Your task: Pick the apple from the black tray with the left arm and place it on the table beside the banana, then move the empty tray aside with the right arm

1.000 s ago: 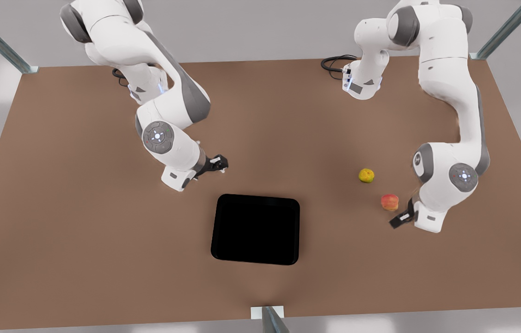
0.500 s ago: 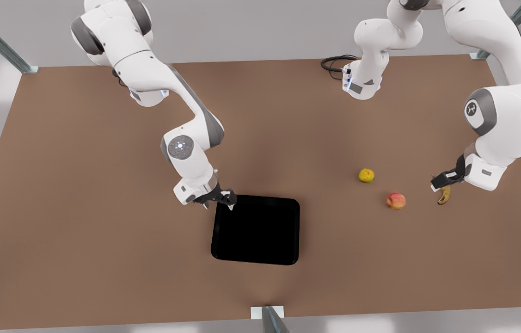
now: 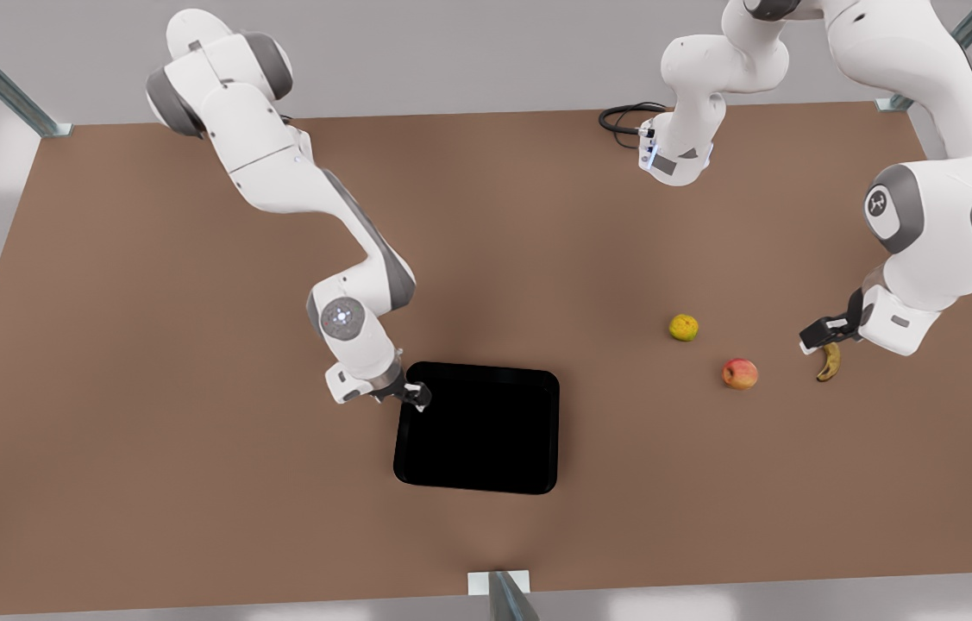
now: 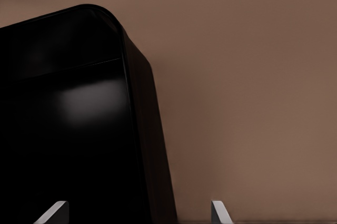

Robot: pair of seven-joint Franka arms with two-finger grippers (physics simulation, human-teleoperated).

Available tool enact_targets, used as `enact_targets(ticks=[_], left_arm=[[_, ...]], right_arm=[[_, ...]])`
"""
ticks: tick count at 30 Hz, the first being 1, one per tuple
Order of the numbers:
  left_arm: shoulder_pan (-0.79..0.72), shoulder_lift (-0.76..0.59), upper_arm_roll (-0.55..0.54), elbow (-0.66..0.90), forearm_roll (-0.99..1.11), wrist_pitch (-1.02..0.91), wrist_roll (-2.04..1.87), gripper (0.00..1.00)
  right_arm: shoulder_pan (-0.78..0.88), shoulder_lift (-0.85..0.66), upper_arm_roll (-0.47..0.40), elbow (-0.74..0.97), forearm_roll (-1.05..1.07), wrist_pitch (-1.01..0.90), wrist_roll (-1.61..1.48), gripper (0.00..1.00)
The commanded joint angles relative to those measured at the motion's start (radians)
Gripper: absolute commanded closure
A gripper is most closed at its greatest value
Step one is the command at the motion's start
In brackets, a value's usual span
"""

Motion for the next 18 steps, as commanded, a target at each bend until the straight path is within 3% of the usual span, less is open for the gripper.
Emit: enact_targets(ticks=[1, 15, 17, 18], left_arm=[[-0.001, -0.001, 0.0, 0.0, 0.002, -0.005, -0.015, 0.0], [-0.033, 0.002, 0.006, -0.001, 0.002, -0.003, -0.031, 0.0], [-0.033, 0.002, 0.006, 0.0, 0.002, -0.003, -0.041, 0.0], [-0.033, 0.002, 0.006, 0.0, 0.002, -0.003, -0.041, 0.0]], right_arm=[[-0.001, 0.014, 0.004, -0.001, -0.003, 0.0, -0.001, 0.0], [-0.038, 0.087, 0.029, 0.017, 0.002, 0.0, -0.085, 0.04], [-0.041, 0.093, 0.03, 0.017, 0.002, 0.002, -0.087, 0.13], [-0.041, 0.095, 0.03, 0.019, 0.003, 0.0, -0.087, 0.27]])
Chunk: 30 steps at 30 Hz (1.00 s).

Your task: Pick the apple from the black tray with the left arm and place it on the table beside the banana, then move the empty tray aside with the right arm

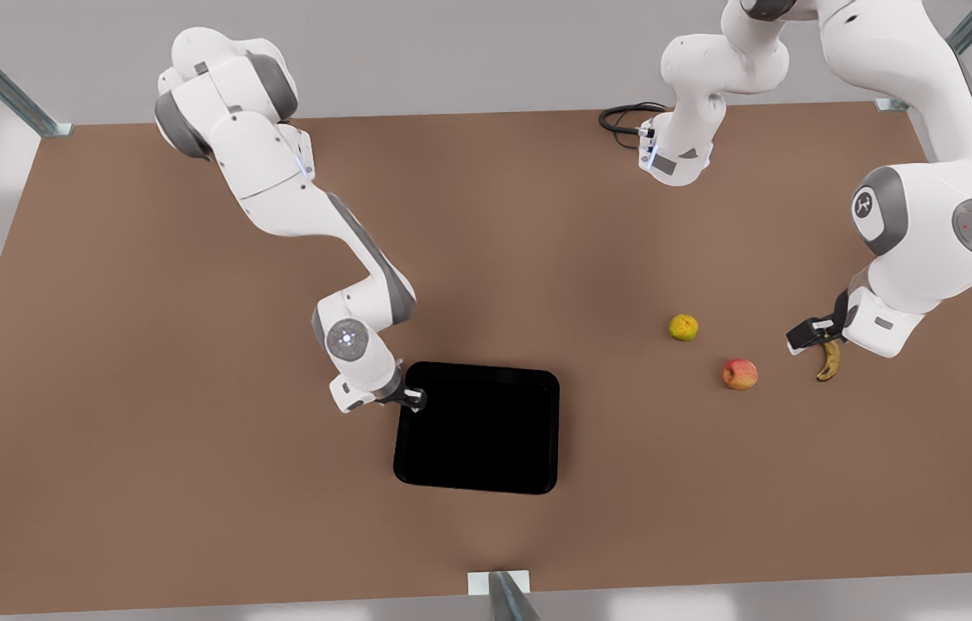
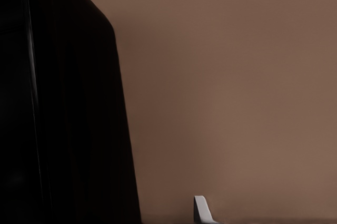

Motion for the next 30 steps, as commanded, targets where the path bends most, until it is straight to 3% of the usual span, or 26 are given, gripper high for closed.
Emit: enact_targets(ticks=[1, 4, 15, 22, 30], left_arm=[[0.002, -0.001, 0.0, 0.001, 0.001, 0.0, -0.021, 0.0], [0.002, -0.001, 0.002, -0.004, 0.001, -0.002, -0.024, 0.0], [0.0, -0.003, 0.002, -0.006, 0.001, -0.004, -0.024, 0.0], [0.002, -0.003, 0.002, -0.006, 0.001, -0.008, -0.024, 0.0], [0.002, -0.003, 0.002, -0.006, 0.001, -0.008, -0.024, 0.0]], right_arm=[[-0.001, 0.001, 0.001, 0.001, 0.001, 0.0, -0.036, 0.31], [-0.001, -0.001, 0.001, 0.007, 0.001, 0.0, -0.043, 0.48], [-0.003, -0.042, 0.03, 0.024, 0.003, -0.067, -0.041, 0.85], [-0.003, -0.177, 0.034, 0.035, 0.001, -0.315, -0.053, 0.89], [-0.09, -0.306, -0.015, 0.053, 0.003, -0.63, -0.377, 0.89]])
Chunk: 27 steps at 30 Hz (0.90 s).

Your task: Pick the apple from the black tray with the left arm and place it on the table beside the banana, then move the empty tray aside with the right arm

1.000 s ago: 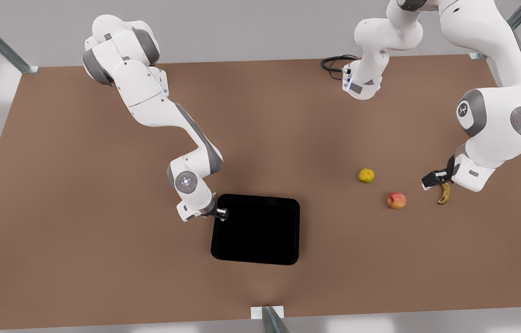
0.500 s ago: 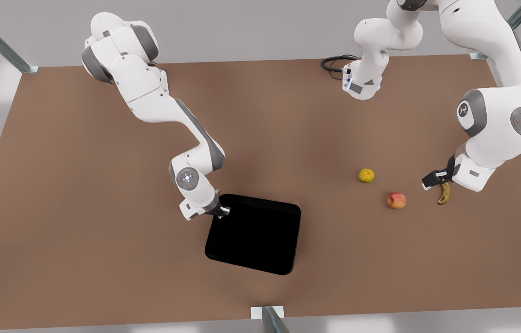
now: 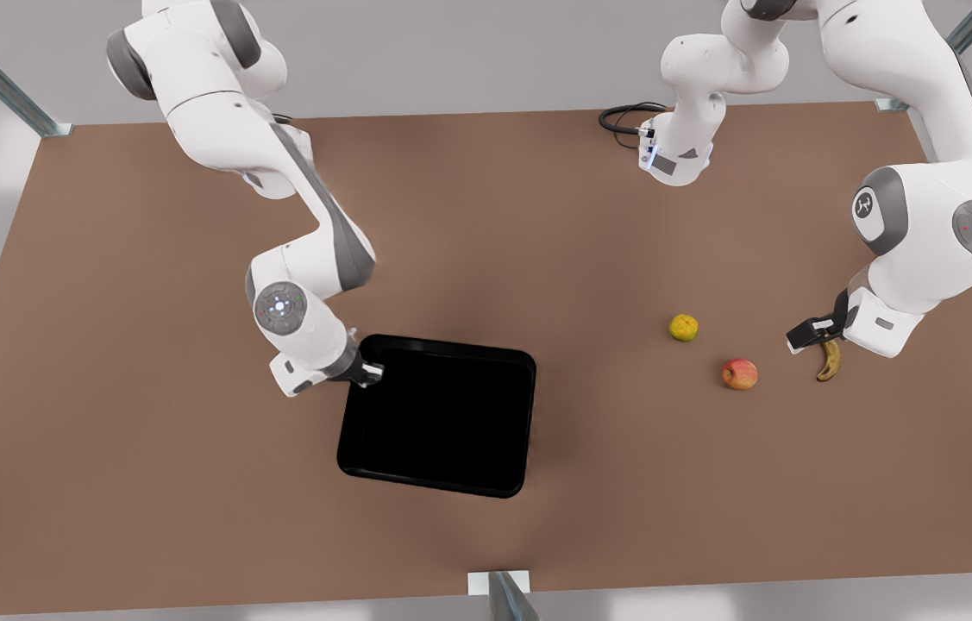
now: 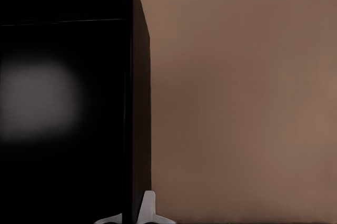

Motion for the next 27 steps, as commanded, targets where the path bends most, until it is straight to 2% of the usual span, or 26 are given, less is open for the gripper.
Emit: enact_targets(ticks=[1, 9, 14, 19, 24, 25, 26, 27], left_arm=[[0.0, -0.001, 0.0, 0.0, 0.001, -0.001, -0.006, 0.0], [0.0, -0.003, 0.0, 0.002, 0.001, -0.01, -0.006, 0.0], [-0.001, -0.003, -0.003, 0.0, 0.001, -0.012, -0.02, 0.0], [-0.001, -0.003, -0.003, 0.0, 0.001, -0.012, -0.02, 0.0], [-0.001, -0.003, -0.004, 0.0, 0.001, -0.012, -0.02, 0.0], [-0.001, -0.003, -0.003, 0.0, 0.001, -0.012, -0.02, 0.0], [-0.001, -0.003, -0.003, 0.002, 0.001, -0.01, -0.02, 0.0], [-0.001, -0.001, -0.003, 0.002, 0.001, -0.01, -0.017, 0.0]], right_arm=[[-0.007, -0.012, -0.029, 0.014, -0.011, -0.222, -0.296, 0.89], [-0.048, -0.022, -0.294, 0.08, -0.013, -0.397, -0.89, 0.9], [-0.193, -0.013, -0.271, 0.108, -0.022, -0.397, -1.079, 0.9], [-0.23, 0.103, -0.283, 0.108, -0.016, -0.32, -1.208, 0.9], [-0.251, 0.215, -0.299, 0.12, -0.014, -0.254, -1.206, 0.89], [-0.254, 0.225, -0.299, 0.12, -0.014, -0.247, -1.206, 0.87], [-0.256, 0.226, -0.299, 0.12, -0.014, -0.245, -1.206, 0.81], [-0.256, 0.226, -0.297, 0.121, -0.016, -0.245, -1.206, 0.66]])
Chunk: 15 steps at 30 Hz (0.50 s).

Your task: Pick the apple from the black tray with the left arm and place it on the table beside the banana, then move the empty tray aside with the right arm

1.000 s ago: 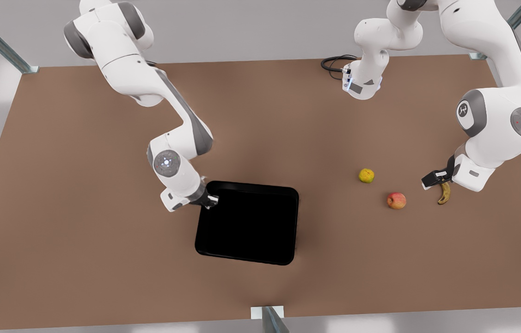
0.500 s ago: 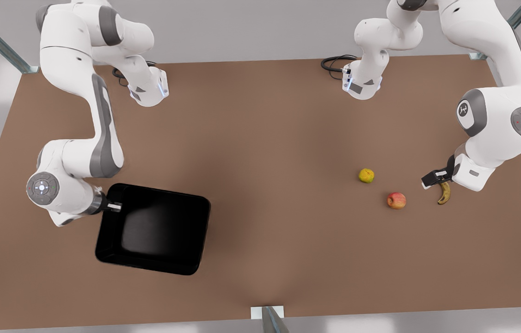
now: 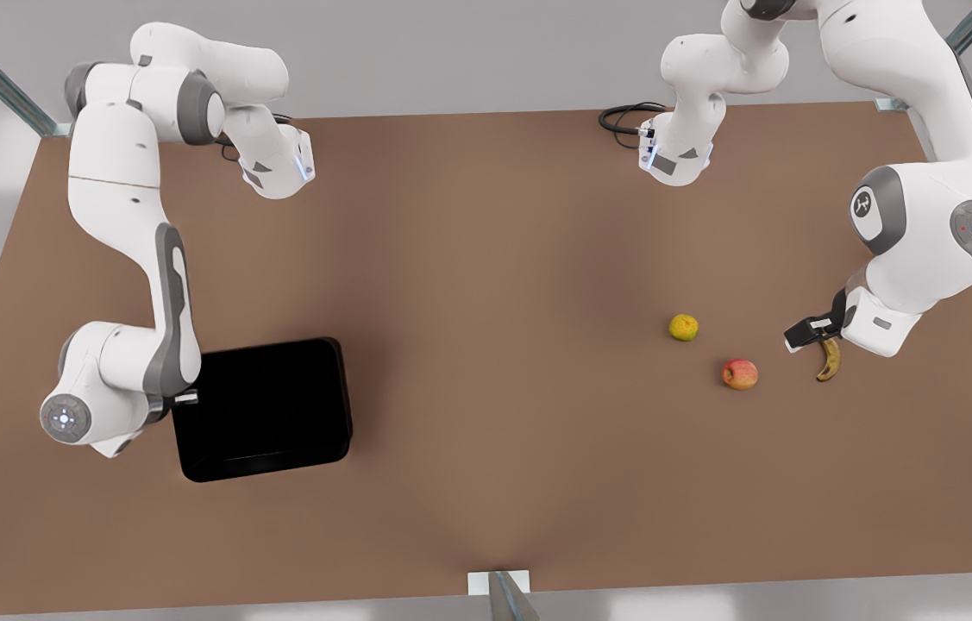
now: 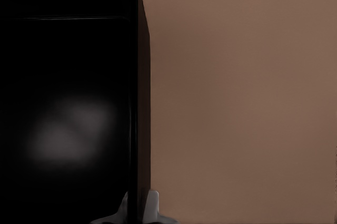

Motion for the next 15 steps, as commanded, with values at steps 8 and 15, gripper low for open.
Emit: enact_targets(ticks=[8, 15], left_arm=[[0.005, 0.022, 0.003, 0.072, -0.013, 0.002, -0.005, 0.0], [0.011, 0.025, 0.006, 0.072, -0.015, 0.0, -0.001, 0.0]], right_arm=[[-0.019, -0.068, 0.109, 0.283, 0.054, -0.155, -0.211, 0.0], [-0.056, -0.22, 0.216, 0.286, -0.084, -0.156, -0.062, 0.0]])
